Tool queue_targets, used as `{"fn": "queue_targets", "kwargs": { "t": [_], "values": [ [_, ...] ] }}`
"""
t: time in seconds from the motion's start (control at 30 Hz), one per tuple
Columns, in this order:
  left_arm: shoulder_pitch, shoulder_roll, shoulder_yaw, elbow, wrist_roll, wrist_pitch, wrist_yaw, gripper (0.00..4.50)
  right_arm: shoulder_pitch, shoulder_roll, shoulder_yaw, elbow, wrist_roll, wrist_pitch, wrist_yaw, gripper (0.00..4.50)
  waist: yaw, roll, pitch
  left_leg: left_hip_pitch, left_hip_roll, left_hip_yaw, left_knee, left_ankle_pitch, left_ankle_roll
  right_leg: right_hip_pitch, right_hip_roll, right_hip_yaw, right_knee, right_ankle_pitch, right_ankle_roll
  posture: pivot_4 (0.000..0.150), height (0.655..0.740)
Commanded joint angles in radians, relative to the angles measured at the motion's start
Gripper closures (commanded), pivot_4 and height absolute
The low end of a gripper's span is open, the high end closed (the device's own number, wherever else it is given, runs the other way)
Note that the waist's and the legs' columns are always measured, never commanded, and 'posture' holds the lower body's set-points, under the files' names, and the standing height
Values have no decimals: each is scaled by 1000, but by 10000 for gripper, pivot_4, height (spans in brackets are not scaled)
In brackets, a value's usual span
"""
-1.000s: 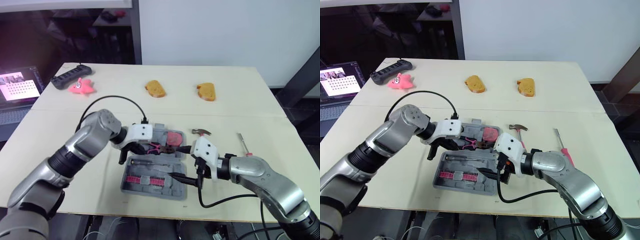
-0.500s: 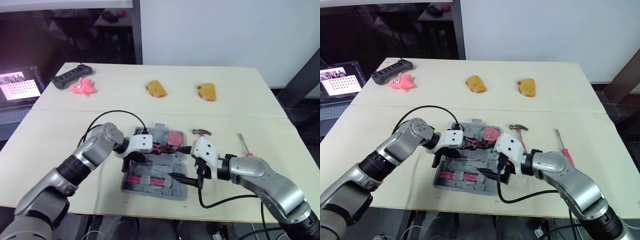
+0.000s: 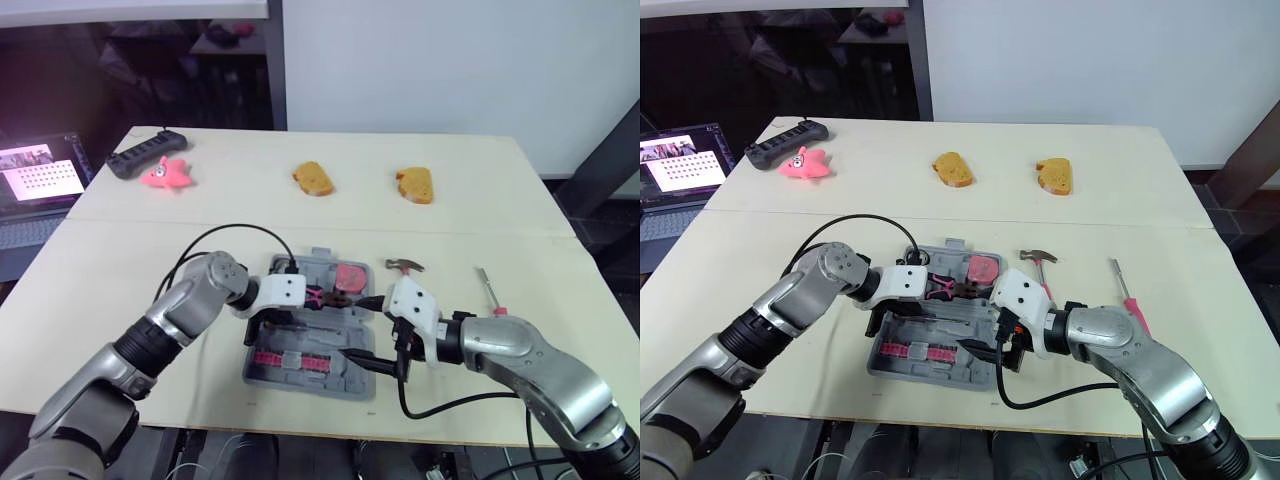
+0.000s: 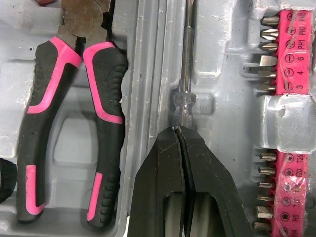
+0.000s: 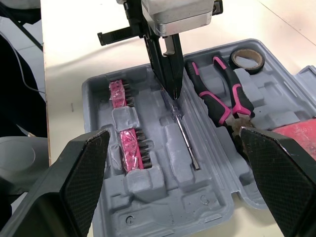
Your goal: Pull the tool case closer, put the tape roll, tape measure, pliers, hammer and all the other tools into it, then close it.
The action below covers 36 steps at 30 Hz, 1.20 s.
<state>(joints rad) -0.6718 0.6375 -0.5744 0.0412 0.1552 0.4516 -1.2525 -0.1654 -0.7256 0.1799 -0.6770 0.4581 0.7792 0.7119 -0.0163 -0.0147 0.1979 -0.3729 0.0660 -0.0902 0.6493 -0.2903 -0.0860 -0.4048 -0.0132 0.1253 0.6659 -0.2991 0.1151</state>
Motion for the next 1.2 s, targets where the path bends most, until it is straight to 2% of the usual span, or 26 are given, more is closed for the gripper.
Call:
{"fn": "queue_targets", "kwargs": {
  "t": [0.03,0.2,0.4,0.53,0.7,0.8,0.93,0.97,1.0,1.03,1.2],
  "values": [
    [14,-19,-18,27,26,1,18,44624,-3,0,-22,-42,14,-7,0,0,3,0,0,0,0,0,0,0,0,0,0,0,0,0,0,1500,7400],
    [-29,-31,84,10,-31,12,23,44624,-8,4,-26,-42,16,-7,-3,0,5,0,0,0,0,0,0,0,0,1,0,0,0,0,0,1500,7400],
    [-30,-14,405,-67,-306,78,14,44624,23,-22,-109,-49,40,-10,1,0,-1,0,0,-2,0,-1,0,0,0,-1,0,0,0,0,0,1500,7400],
    [39,78,541,-91,-396,79,-11,44624,76,-62,-168,-34,26,-44,22,0,-12,0,0,0,0,0,-1,0,1,-1,0,0,0,0,0,1500,7400],
    [318,307,764,-33,-454,9,-88,44624,211,-112,-367,62,11,-164,81,0,-31,-1,1,-1,0,0,-2,-1,2,-2,0,0,0,0,0,1500,7400],
    [487,368,907,56,-470,-82,-100,36082,327,-137,-508,149,-16,-270,145,0,-24,-1,1,-1,0,0,-2,-1,2,-2,-1,0,0,0,0,1500,7400],
    [657,397,1057,168,-468,-210,-100,15833,473,-132,-694,270,-11,-369,239,0,-13,-2,1,-1,0,1,-1,-1,2,-1,-1,0,-1,-2,-4,1500,7400],
    [688,401,1091,201,-465,-240,-91,6420,509,-132,-736,309,-19,-401,262,0,-13,-2,1,-1,0,2,-1,-1,2,-1,-1,0,-2,-2,-4,1500,7400],
    [720,406,1130,244,-457,-273,-76,4674,544,-129,-785,359,-24,-431,286,0,-14,-2,1,-1,0,2,-2,-1,2,-1,-1,0,-2,-2,-4,1500,7400],
    [751,411,1158,281,-449,-306,-66,263,573,-129,-823,407,-30,-459,307,0,-15,-2,1,-1,0,2,-1,-1,2,-1,-1,0,-2,-3,-4,1500,7400],
    [834,397,1214,321,-467,-358,-41,263,630,-124,-850,526,-62,-561,352,0,-28,-2,1,0,0,4,-3,-1,2,-1,-1,1,-2,-3,-4,1500,7400]
  ]
}}
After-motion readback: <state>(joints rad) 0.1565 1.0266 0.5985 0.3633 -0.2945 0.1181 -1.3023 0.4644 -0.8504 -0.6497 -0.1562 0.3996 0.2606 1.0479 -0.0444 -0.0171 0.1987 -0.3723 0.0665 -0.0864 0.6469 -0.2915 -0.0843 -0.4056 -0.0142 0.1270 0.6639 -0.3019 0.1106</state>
